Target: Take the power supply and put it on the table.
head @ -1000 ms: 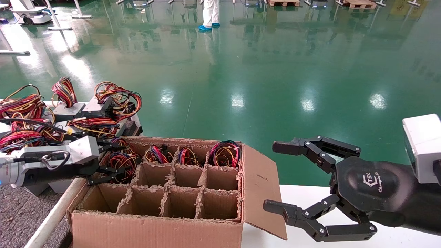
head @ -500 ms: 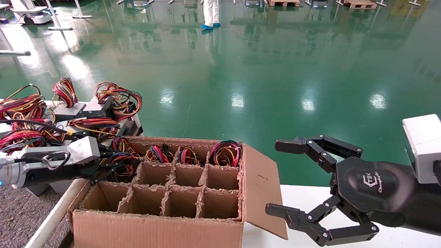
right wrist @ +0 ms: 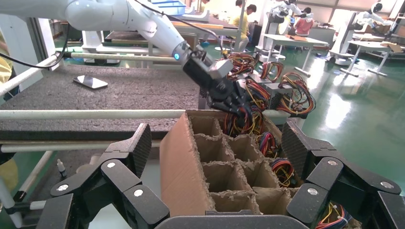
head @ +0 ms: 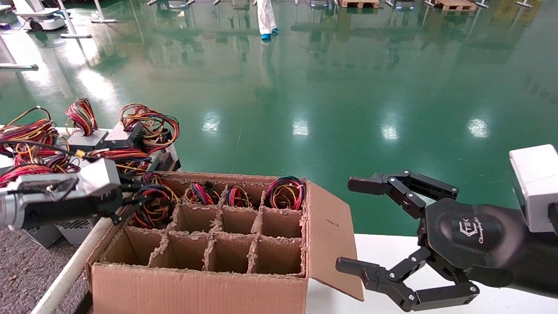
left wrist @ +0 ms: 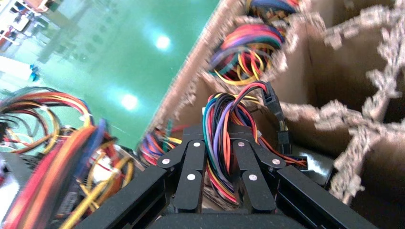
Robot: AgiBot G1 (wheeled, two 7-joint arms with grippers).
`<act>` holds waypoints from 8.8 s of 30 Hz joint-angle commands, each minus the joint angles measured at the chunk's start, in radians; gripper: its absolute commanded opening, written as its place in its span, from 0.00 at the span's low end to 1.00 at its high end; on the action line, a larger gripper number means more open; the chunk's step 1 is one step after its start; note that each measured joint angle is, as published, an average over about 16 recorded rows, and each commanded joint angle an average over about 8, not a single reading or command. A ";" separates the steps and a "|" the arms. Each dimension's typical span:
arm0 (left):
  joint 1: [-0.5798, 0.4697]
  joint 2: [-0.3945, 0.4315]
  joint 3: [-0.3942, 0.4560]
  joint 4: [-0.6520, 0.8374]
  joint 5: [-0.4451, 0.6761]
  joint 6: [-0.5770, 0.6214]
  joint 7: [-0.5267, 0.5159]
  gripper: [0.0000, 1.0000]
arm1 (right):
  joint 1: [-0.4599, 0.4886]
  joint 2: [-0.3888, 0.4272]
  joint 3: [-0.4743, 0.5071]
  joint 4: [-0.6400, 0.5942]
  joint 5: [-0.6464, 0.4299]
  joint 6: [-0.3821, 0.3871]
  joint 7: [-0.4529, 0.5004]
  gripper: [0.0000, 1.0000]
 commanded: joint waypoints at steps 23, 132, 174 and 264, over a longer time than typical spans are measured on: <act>-0.236 -0.045 0.011 0.029 0.018 0.098 -0.262 0.00 | 0.000 0.000 0.000 0.000 0.000 0.000 0.000 1.00; -0.351 -0.303 0.025 0.121 0.054 -0.416 -0.596 0.00 | 0.000 0.000 0.000 0.000 0.000 0.000 0.000 1.00; -0.224 -0.286 -0.001 0.096 0.020 -0.364 -0.575 1.00 | 0.000 0.000 0.000 0.000 0.000 0.000 0.000 1.00; 0.166 -0.285 -0.173 -0.560 -0.418 0.016 -0.772 1.00 | 0.000 0.000 0.000 -0.001 0.001 0.001 0.000 1.00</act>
